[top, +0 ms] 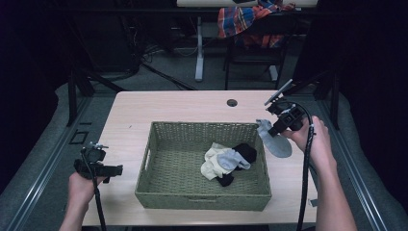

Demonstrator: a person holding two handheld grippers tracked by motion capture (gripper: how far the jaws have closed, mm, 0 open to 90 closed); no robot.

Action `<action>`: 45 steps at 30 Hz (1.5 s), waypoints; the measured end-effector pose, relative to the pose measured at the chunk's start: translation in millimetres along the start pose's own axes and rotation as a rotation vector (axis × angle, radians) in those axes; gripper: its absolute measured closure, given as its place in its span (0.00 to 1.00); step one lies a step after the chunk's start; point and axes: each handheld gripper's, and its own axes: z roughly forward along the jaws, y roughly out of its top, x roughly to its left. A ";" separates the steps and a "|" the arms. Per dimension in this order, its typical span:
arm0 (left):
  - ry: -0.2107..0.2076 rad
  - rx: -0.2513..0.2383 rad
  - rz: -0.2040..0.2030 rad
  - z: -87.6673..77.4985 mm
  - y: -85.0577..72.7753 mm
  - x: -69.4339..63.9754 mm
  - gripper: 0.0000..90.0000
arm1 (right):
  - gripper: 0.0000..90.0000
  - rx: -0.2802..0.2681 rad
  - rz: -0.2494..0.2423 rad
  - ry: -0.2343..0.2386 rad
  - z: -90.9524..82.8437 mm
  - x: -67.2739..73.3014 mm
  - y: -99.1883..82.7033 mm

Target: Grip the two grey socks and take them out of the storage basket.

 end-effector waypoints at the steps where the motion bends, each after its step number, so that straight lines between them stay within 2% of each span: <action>1: 0.000 0.000 0.001 0.0 0.0 0.0 0.04 | 0.96 -0.003 0.009 0.001 -0.1 -3.3 -3.1; 5: 0.000 0.000 -0.001 0.2 -0.1 0.5 0.04 | 0.96 -0.012 0.031 0.003 -0.6 -12.4 -11.2; 7: 0.000 0.002 0.000 0.4 0.1 0.7 0.04 | 0.96 -0.010 0.061 0.006 1.9 -20.5 -19.4; 15: -0.001 0.002 0.003 0.2 0.5 -0.1 0.04 | 0.96 0.013 0.093 -0.002 10.5 -30.5 -31.6; 22: -0.002 0.000 0.005 0.3 0.7 0.2 0.04 | 0.96 0.044 0.141 -0.015 24.2 -42.2 -41.1; 27: 0.002 0.002 0.004 0.3 0.9 -0.5 0.04 | 0.96 0.046 0.153 -0.001 34.9 -50.7 -44.9; 29: 0.005 0.002 0.004 -0.1 0.8 -0.8 0.04 | 0.96 0.034 0.182 -0.006 42.7 -51.8 -47.0; 30: 0.005 0.005 0.005 -0.3 0.8 -0.8 0.04 | 0.96 0.062 0.165 0.002 45.2 -54.2 -46.9; 32: 0.007 0.006 0.004 -0.3 0.7 -0.8 0.04 | 0.96 0.043 0.185 0.004 50.2 -54.2 -48.2; 34: 0.016 0.005 0.002 -0.3 0.3 -0.7 0.04 | 0.96 0.055 0.185 0.014 57.0 -55.9 -48.7; 35: 0.016 0.007 -0.004 0.0 0.6 -0.3 0.04 | 0.96 0.054 0.197 0.023 65.9 -55.0 -50.1; 36: 0.016 0.007 -0.004 0.0 0.6 -0.3 0.04 | 0.96 0.054 0.197 0.023 65.9 -55.0 -50.1; 39: 0.021 0.004 -0.008 -0.1 0.7 -1.0 0.04 | 0.96 0.073 0.194 0.036 84.8 -49.8 -50.9; 42: 0.025 0.003 -0.006 -0.7 0.3 -1.5 0.04 | 0.96 0.106 0.175 0.019 95.7 -47.9 -46.5; 45: 0.030 0.004 -0.012 -0.8 -1.1 -0.1 0.04 | 0.96 0.111 0.174 0.000 98.1 -48.5 -44.2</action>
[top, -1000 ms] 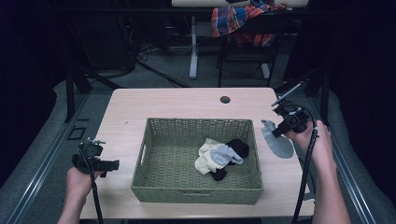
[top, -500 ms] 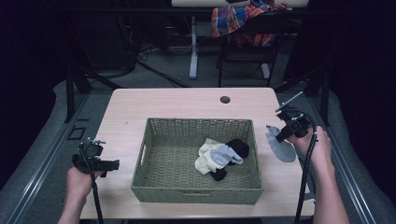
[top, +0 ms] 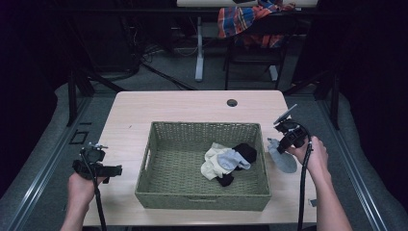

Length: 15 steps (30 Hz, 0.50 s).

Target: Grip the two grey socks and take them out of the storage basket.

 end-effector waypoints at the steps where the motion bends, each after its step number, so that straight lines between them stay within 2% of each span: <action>1: 0.000 0.000 0.000 0.0 0.0 0.0 0.04 | 0.96 0.000 0.000 0.000 0.0 0.0 0.0; 6: 0.002 0.001 0.004 -0.3 0.9 -1.8 0.04 | 0.96 0.012 -0.002 0.005 7.3 -4.2 -0.4; 9: 0.002 -0.002 0.004 -0.9 1.0 -2.0 0.04 | 0.96 0.005 0.020 0.014 12.7 -7.7 -0.8; 14: -0.001 0.001 0.003 -1.2 1.3 -1.1 0.04 | 0.96 0.043 0.014 0.013 26.3 -5.7 2.2; 15: 0.000 -0.003 0.003 -1.1 1.3 -1.4 0.04 | 0.96 0.063 -0.001 0.004 28.6 -4.9 3.1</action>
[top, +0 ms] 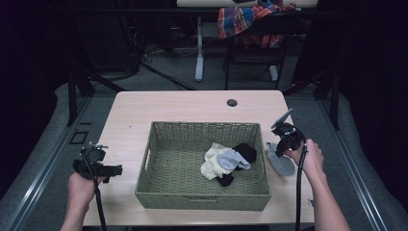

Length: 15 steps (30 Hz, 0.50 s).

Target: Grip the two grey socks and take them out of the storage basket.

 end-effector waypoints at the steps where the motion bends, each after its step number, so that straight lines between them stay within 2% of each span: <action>1: -0.005 0.000 -0.002 -0.1 0.2 -0.1 0.04 | 0.96 -0.008 0.009 -0.002 1.9 1.2 -0.2; 4: -0.013 0.001 -0.009 1.5 0.2 0.0 0.04 | 0.95 -0.010 0.027 0.008 2.7 -0.2 0.6; 5: -0.023 0.008 -0.011 2.8 0.6 -0.2 0.04 | 0.87 0.000 0.037 0.004 6.2 -1.0 2.7; 6: -0.022 0.008 -0.015 2.2 0.8 -0.4 0.04 | 0.82 0.012 0.023 0.005 6.3 -1.9 3.4; 7: -0.025 0.005 -0.016 1.5 0.9 -0.4 0.04 | 0.73 -0.007 0.041 0.002 6.2 -2.2 2.5; 8: -0.025 0.005 -0.016 1.5 0.9 -0.4 0.04 | 0.73 -0.007 0.041 0.002 6.2 -2.2 2.5; 9: -0.032 0.002 -0.018 0.2 0.9 0.1 0.04 | 0.67 0.001 0.048 -0.007 3.5 -3.9 2.6; 10: -0.031 0.000 -0.023 0.0 0.8 0.5 0.04 | 0.60 -0.025 0.065 -0.021 -0.9 -5.1 0.8; 11: -0.032 -0.001 -0.027 0.2 0.8 0.8 0.04 | 0.47 -0.052 0.074 -0.022 -13.3 -8.6 -2.3; 13: -0.045 -0.001 -0.035 -1.0 -0.2 2.0 0.04 | 0.40 -0.093 0.065 -0.017 -27.9 -8.4 -6.5; 14: -0.045 -0.001 -0.035 -1.0 -0.2 2.0 0.04 | 0.40 -0.093 0.065 -0.017 -27.9 -8.4 -6.5; 15: -0.049 -0.010 -0.036 -1.6 0.5 1.3 0.04 | 0.31 -0.128 0.069 -0.002 -41.4 -5.8 -9.1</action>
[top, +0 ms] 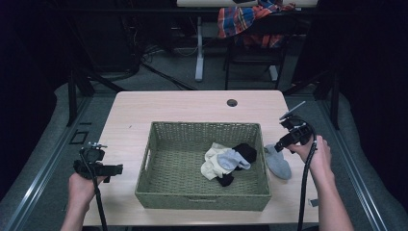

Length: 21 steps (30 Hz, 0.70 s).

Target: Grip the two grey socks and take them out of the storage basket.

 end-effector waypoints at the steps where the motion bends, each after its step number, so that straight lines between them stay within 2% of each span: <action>1: 0.000 0.000 0.000 0.0 0.0 0.0 0.04 | 0.28 -0.003 -0.019 0.001 -8.0 0.7 0.9; 4: -0.012 0.000 0.002 -1.3 0.3 -0.7 0.03 | 0.21 -0.030 -0.030 0.010 -20.3 4.1 2.0; 6: -0.020 -0.010 -0.003 -3.0 -0.2 2.1 0.03 | 0.15 -0.077 -0.065 0.019 -38.8 14.6 3.6; 7: -0.020 -0.010 -0.003 -3.0 -0.2 2.1 0.03 | 0.15 -0.077 -0.065 0.019 -38.8 14.6 3.6; 8: -0.019 -0.014 -0.018 -3.0 -0.5 4.4 0.03 | 0.13 -0.088 -0.081 0.020 -46.0 21.4 4.8; 11: -0.023 -0.010 -0.021 -2.9 -0.9 5.2 0.03 | 0.11 -0.099 -0.100 0.025 -50.3 27.5 6.5; 13: -0.020 -0.006 -0.013 -3.1 -0.8 4.2 0.03 | 0.08 -0.089 -0.138 0.032 -54.9 36.9 10.4; 15: -0.021 -0.005 -0.014 -3.0 -0.8 4.0 0.03 | 0.07 -0.095 -0.143 0.034 -56.0 41.3 11.6; 16: -0.023 -0.003 -0.014 -2.7 -1.4 3.2 0.03 | 0.04 -0.094 -0.171 0.051 -59.9 49.2 14.3; 21: -0.021 0.001 -0.003 -0.9 -1.2 2.3 0.03 | 0.03 -0.116 -0.223 0.083 -68.3 72.7 21.4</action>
